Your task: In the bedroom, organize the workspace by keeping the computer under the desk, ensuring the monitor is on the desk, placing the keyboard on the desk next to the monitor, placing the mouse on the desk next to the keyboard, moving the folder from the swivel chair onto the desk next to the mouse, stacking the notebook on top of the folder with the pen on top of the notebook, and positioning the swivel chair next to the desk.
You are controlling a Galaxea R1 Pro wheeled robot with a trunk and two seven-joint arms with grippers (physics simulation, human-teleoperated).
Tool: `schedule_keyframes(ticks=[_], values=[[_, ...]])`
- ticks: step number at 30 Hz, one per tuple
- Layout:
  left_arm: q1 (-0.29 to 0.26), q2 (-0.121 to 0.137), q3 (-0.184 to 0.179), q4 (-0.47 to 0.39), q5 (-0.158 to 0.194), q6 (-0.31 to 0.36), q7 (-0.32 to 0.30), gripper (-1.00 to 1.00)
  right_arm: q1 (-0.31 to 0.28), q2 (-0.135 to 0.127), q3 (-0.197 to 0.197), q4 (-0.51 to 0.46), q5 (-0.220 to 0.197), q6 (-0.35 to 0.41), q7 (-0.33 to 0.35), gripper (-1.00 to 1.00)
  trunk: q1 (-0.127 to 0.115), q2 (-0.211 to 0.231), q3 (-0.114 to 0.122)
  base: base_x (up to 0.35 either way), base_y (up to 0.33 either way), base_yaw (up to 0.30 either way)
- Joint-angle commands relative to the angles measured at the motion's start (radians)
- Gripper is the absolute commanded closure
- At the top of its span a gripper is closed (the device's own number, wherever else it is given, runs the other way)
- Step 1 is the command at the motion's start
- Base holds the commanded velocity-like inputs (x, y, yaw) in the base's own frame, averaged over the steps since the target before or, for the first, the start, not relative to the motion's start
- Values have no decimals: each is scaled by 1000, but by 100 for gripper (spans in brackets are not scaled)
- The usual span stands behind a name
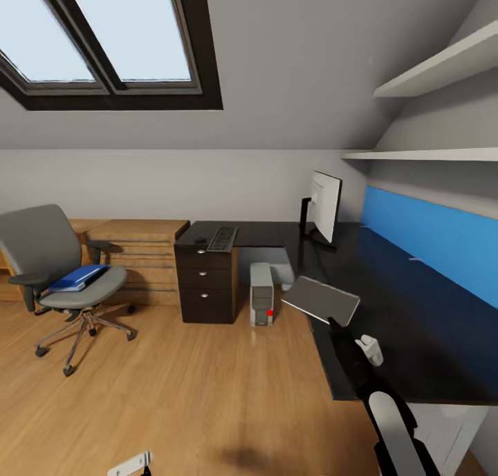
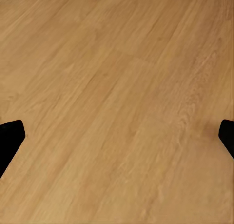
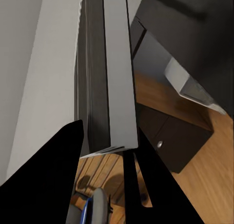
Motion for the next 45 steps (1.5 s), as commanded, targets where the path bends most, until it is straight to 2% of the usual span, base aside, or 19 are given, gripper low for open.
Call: schedule_keyframes(ticks=[1,19,29,45], values=[[0,0,-1,-1,7,0,2,-100,-1,1,-2,-2,-9,6,-6,100,0,-1,-1,104,317,0],[0,0,-1,-1,7,0,2,-100,-1,-1,-3,-1,-9,6,-8,100,0,-1,-1,107,317,0],[0,0,-1,-1,7,1,1,-100,-1,-1,-3,0,-8,6,-7,100,0,-1,-1,209,273,0],[0,0,-1,-1,7,0,1,-100,-1,-2,-4,0,-7,5,-8,100,0,-1,-1,303,117,0]])
